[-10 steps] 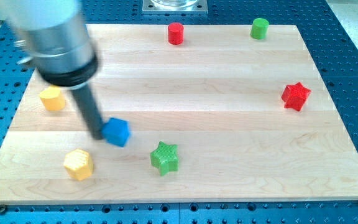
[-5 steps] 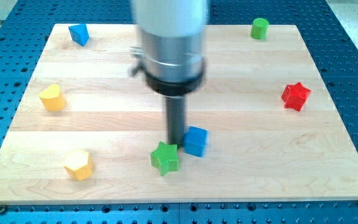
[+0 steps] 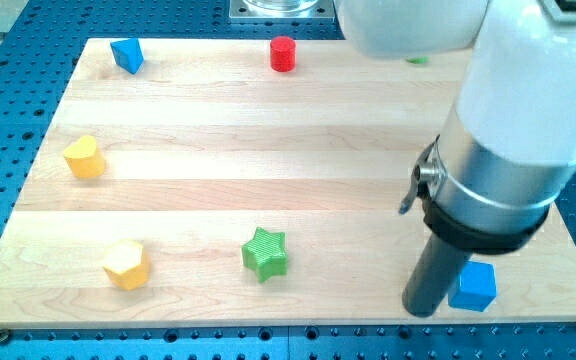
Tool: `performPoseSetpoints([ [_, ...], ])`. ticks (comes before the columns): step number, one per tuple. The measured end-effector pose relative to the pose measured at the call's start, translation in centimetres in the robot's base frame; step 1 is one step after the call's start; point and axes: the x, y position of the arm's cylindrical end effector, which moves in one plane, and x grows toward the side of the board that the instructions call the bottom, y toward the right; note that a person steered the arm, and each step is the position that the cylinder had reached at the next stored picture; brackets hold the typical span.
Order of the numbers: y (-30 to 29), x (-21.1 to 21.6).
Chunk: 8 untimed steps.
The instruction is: Push the blue cube diagonal to the red circle
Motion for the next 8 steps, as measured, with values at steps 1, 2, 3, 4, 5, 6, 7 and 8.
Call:
performPoseSetpoints([
  [1, 1.9, 0.1],
  [2, 6.2, -0.8],
  [3, 7.7, -1.4],
  [4, 0.2, -2.4],
  [5, -7.8, -3.2],
  [6, -10.7, 0.0],
  [7, -18.7, -0.8],
  [8, -24.8, -2.4],
])
